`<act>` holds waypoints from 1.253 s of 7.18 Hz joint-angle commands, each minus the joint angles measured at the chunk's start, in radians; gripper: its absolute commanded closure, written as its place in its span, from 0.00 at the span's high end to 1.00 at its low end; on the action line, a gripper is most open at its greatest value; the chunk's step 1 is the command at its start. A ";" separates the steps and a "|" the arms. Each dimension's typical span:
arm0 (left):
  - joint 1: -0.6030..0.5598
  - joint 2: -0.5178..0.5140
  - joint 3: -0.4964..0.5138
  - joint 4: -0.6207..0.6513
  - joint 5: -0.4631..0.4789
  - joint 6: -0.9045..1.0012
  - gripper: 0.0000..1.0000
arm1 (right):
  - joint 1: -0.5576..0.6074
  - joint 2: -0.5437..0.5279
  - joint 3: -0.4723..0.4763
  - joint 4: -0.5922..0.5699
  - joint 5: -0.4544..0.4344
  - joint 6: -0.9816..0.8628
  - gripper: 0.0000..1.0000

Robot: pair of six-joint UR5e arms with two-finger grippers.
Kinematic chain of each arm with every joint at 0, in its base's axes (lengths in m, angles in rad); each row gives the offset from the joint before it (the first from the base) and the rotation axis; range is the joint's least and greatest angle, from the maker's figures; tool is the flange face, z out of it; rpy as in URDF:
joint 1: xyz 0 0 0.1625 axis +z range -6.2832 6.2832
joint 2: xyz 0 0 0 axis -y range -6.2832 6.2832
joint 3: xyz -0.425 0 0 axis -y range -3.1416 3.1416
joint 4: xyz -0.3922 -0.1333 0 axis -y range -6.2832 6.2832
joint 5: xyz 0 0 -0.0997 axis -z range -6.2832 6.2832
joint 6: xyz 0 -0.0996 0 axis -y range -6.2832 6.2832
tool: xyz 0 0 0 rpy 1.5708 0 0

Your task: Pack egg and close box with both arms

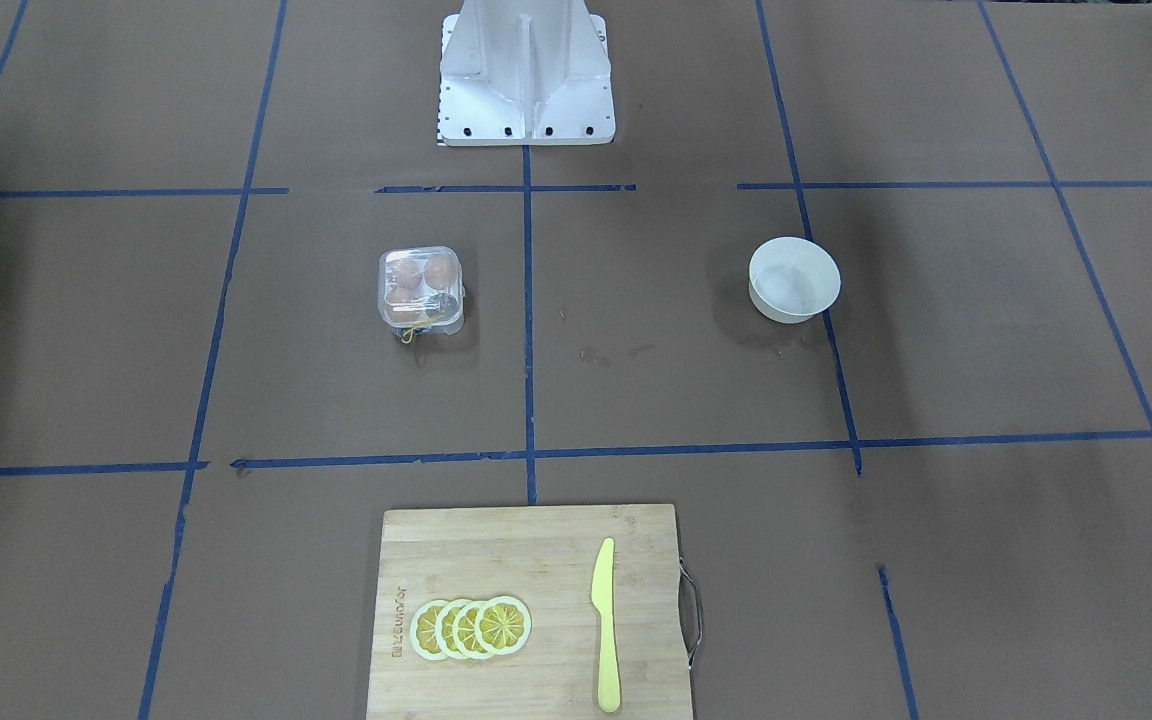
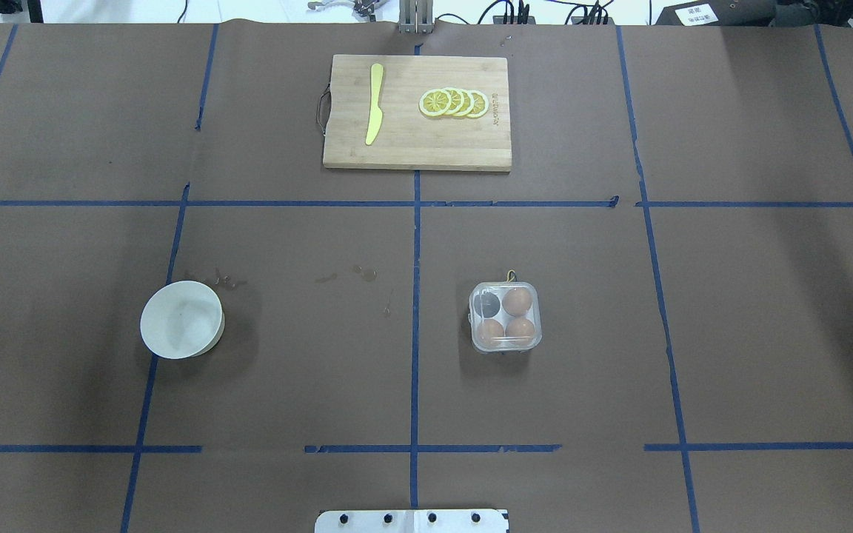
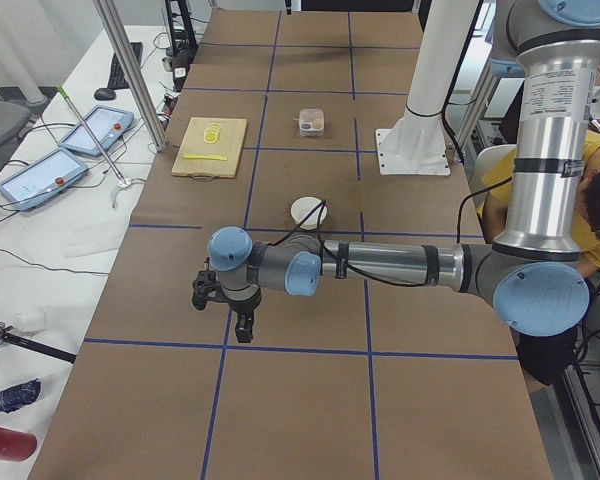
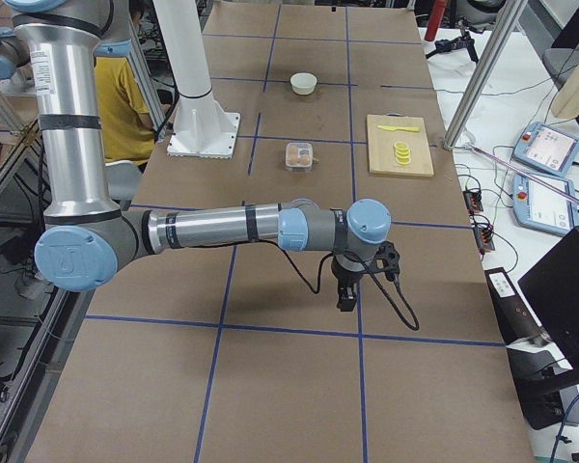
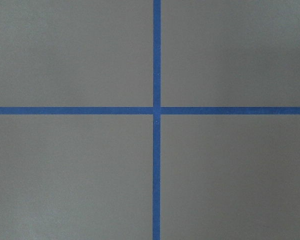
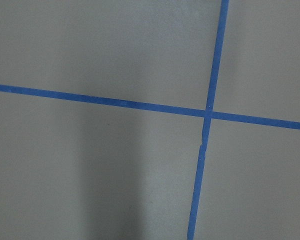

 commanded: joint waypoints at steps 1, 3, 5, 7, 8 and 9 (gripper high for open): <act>0.001 -0.004 0.002 -0.009 -0.007 0.001 1.00 | -0.002 0.000 0.002 0.000 0.000 0.002 1.00; 0.002 -0.004 0.008 -0.009 -0.005 0.001 1.00 | -0.002 0.000 0.004 0.000 0.000 0.002 1.00; 0.001 -0.004 0.002 -0.006 -0.005 0.003 1.00 | -0.002 0.001 0.004 0.000 0.003 0.002 1.00; -0.008 -0.004 -0.002 -0.006 -0.005 0.003 1.00 | -0.002 0.002 0.004 0.002 0.005 0.002 1.00; -0.013 -0.005 -0.002 -0.006 -0.007 0.003 1.00 | -0.002 0.000 0.004 0.002 0.006 0.002 1.00; -0.015 -0.005 -0.002 -0.006 -0.008 0.003 1.00 | -0.002 0.000 0.004 0.002 0.008 0.002 1.00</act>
